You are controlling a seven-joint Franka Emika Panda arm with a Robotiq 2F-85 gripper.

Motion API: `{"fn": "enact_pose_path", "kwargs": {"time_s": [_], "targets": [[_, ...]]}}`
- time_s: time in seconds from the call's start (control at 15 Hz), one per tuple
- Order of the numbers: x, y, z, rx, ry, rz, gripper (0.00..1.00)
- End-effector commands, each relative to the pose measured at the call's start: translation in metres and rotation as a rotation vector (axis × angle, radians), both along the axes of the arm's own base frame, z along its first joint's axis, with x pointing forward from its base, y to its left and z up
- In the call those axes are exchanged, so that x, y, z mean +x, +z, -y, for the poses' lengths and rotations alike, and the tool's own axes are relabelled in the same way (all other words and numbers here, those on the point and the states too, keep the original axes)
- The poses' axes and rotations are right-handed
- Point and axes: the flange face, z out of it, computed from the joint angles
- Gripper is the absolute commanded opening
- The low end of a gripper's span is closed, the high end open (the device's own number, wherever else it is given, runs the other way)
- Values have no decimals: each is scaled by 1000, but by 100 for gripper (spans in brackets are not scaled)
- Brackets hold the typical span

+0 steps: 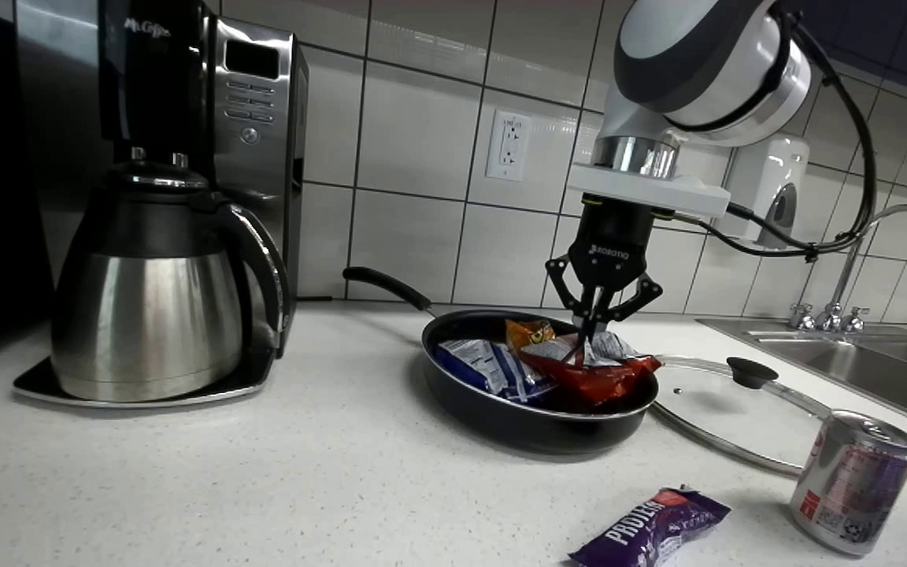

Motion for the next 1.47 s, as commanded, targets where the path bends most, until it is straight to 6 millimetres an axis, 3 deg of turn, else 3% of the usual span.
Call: {"fn": "enact_pose_path", "kwargs": {"time_s": [0.0, 0.47, 0.53, 0.73, 1.2, 1.4], "targets": [[3, -4, -6, 20, 27, -40, 0], [2, -12, -9, 17, 51, -73, 0], [3, -11, -9, 14, 47, -71, 26], [5, -6, -5, 8, 35, -53, 40], [12, 17, 13, -4, -26, -17, 94], [16, 27, 22, -7, -45, -10, 100]]}}
